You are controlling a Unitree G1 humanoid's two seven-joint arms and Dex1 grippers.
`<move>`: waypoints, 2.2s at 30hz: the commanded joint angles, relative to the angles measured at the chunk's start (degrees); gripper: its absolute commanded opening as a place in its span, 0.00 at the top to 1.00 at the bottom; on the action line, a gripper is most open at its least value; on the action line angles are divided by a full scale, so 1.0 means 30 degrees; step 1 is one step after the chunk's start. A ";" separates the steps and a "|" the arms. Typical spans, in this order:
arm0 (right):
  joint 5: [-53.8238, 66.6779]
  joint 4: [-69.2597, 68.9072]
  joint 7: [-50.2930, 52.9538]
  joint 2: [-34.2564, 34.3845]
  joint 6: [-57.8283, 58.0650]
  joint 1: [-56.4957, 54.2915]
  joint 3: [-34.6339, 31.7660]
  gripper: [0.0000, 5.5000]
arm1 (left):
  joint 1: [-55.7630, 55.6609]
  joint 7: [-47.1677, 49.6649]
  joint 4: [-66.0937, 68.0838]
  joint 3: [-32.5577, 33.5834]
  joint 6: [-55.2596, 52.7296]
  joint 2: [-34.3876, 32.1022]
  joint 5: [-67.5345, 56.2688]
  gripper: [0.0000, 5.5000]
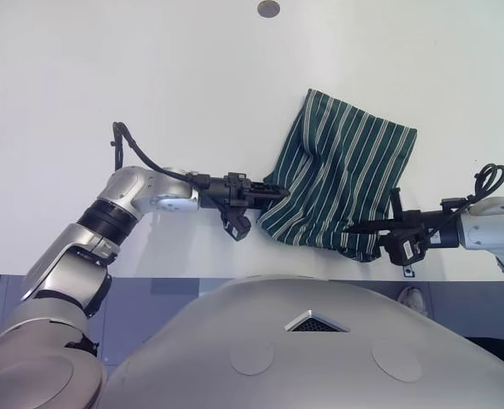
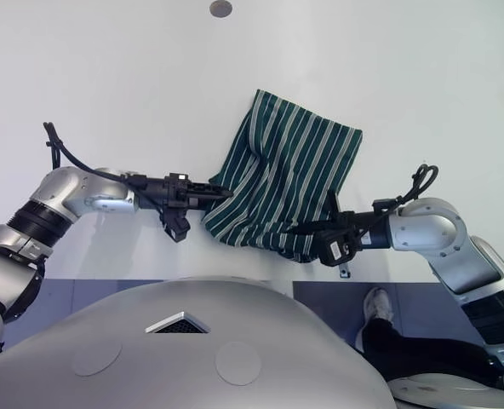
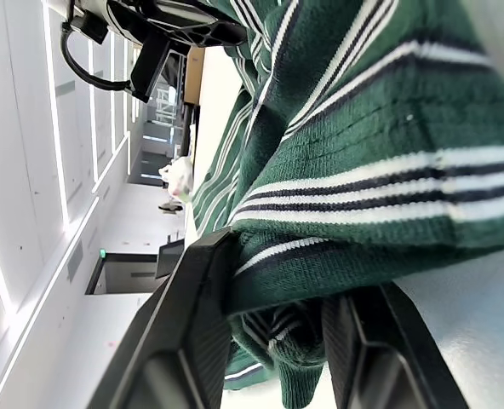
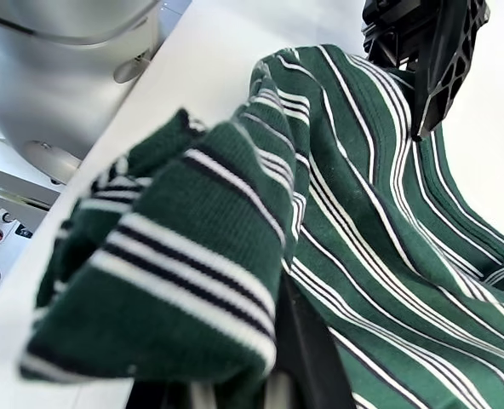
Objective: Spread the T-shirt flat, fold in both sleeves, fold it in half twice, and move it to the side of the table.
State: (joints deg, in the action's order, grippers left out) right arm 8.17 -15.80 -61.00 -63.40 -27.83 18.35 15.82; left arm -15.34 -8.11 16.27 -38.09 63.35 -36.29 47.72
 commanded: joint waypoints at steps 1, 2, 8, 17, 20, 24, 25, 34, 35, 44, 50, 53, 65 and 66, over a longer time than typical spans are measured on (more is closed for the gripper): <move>-0.0471 0.0546 -0.0094 0.0494 -0.0261 -0.0542 -0.0268 0.98 | 0.1807 -0.1390 0.3060 -0.2301 -0.0830 -0.0919 0.3059 0.80; -0.0513 0.0575 -0.0091 0.0582 -0.0302 -0.0525 -0.0294 0.98 | 0.1849 -0.1427 0.3136 -0.2349 -0.0817 -0.0936 0.3003 0.82; -0.0427 0.0368 -0.0301 0.0793 0.0059 -0.0671 -0.0284 0.98 | 0.1900 -0.4701 0.3750 -0.2991 -0.0683 -0.1884 -0.0037 0.88; 0.0715 0.0294 -0.1319 0.0526 0.1259 -0.0044 -0.0134 0.98 | 0.0921 -1.1589 0.3934 -0.5213 -0.0978 -0.3627 -0.6917 1.00; 0.1465 -0.0208 -0.1908 0.0345 0.2248 0.0344 -0.0008 0.98 | 0.0530 -1.4773 0.1829 -0.5846 -0.2728 -0.4385 -1.0280 1.00; 0.2878 -0.1609 -0.2609 -0.0112 0.4197 0.0887 -0.0154 0.98 | 0.0378 -1.8642 -0.2017 -0.6063 -0.6800 -0.5291 -1.4980 1.00; 0.3256 -0.1995 -0.2706 -0.0182 0.4767 0.1018 -0.0224 0.98 | 0.0419 -1.9279 -0.2694 -0.5957 -0.7729 -0.5363 -1.5948 1.00; 0.7757 -0.6839 -0.2530 -0.1058 1.2592 0.0205 -0.1692 0.98 | 0.1168 -2.3760 -0.9438 -0.1945 -1.7581 -0.7450 -2.5263 1.00; 0.8498 -0.7350 -0.2146 -0.1019 1.3520 0.0008 -0.2128 0.98 | 0.0878 -2.4390 -0.9821 -0.0917 -1.8609 -0.7806 -2.6592 1.00; 0.8814 -0.5595 -0.2352 -0.0028 1.4462 0.1002 -0.4260 0.98 | -0.2575 -2.2808 -1.2680 0.3276 -2.8800 -0.4984 -3.1574 1.00; 0.8372 -0.3316 -0.3099 0.1136 1.3158 0.2287 -0.5055 0.98 | -0.2153 -2.2977 -0.9141 0.3559 -2.8692 -0.3175 -2.8540 1.00; 0.9189 -0.2777 -0.2809 0.2001 1.3710 0.1859 -0.5674 0.98 | -0.1971 -2.3539 -0.7385 0.3818 -2.8001 -0.2840 -2.7159 1.00; 0.9120 0.0208 -0.1558 0.4361 1.6074 -0.2627 -0.5271 0.98 | -0.1779 -2.2645 -0.5617 0.5668 -2.7621 -0.0451 -2.5539 1.00; 0.8977 0.0386 -0.1545 0.4488 1.6186 -0.2939 -0.5153 0.98 | -0.1844 -2.2441 -0.5442 0.5799 -2.7593 -0.0242 -2.5364 1.00</move>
State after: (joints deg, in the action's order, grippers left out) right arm 36.06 -15.90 -66.17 -50.63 19.64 11.95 -0.02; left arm -19.63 -76.84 -1.31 -22.08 -19.54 -37.90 -29.93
